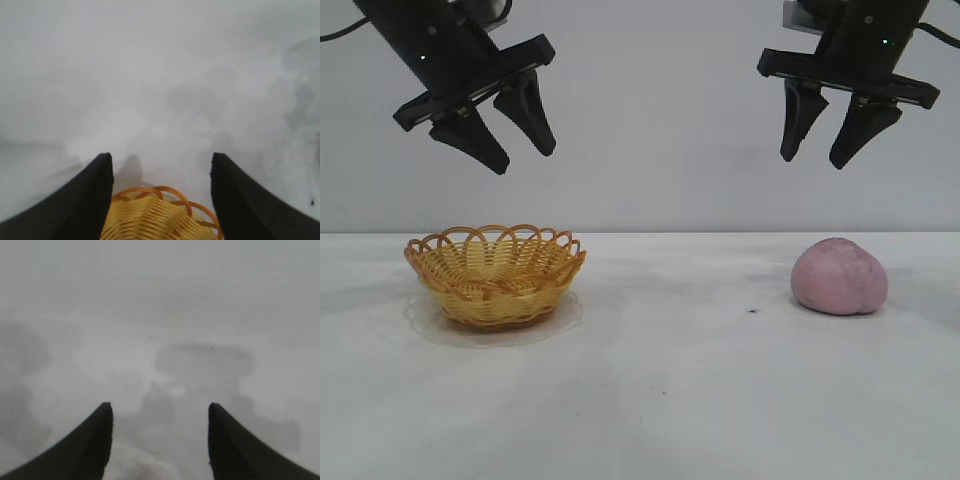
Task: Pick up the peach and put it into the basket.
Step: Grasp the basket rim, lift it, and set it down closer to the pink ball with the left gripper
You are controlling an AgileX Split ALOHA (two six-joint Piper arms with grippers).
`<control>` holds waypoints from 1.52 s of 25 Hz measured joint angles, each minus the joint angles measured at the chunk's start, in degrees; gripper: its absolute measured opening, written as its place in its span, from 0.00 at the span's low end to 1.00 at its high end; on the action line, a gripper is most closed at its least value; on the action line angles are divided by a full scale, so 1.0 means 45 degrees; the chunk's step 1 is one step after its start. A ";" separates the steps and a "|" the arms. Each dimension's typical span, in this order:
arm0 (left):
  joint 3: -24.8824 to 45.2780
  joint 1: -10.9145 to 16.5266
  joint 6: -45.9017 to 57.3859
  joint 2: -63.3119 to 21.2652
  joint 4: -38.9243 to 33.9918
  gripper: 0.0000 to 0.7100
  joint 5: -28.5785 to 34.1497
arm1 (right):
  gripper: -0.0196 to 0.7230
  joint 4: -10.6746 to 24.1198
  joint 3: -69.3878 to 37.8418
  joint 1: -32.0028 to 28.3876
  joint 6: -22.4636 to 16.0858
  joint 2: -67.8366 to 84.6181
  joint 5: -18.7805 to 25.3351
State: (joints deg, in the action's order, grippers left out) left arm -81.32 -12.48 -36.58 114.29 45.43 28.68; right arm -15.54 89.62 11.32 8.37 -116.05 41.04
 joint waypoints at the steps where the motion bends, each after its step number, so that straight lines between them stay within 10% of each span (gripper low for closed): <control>1: 0.0000 0.0000 0.0000 0.0000 0.0000 0.54 0.0022 | 0.51 0.0000 0.0000 0.0000 0.0000 0.0000 0.0000; 10: -0.0022 0.0000 0.0000 0.0000 -0.0205 0.54 0.0313 | 0.51 0.0000 0.0000 0.0000 0.0000 0.0000 0.0030; 22: -0.3307 0.0000 -0.0753 0.0000 -0.6868 0.54 0.5620 | 0.51 0.0000 0.0000 0.0000 0.0000 0.0000 0.0188; 38: -0.4371 0.0000 -0.2893 0.2019 -0.7660 0.54 0.7567 | 0.51 0.0000 0.0000 0.0000 0.0000 0.0000 0.0339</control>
State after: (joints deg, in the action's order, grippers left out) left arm -100.99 -12.48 -49.60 123.38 10.96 62.73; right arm -15.54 89.62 11.32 8.37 -116.05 42.57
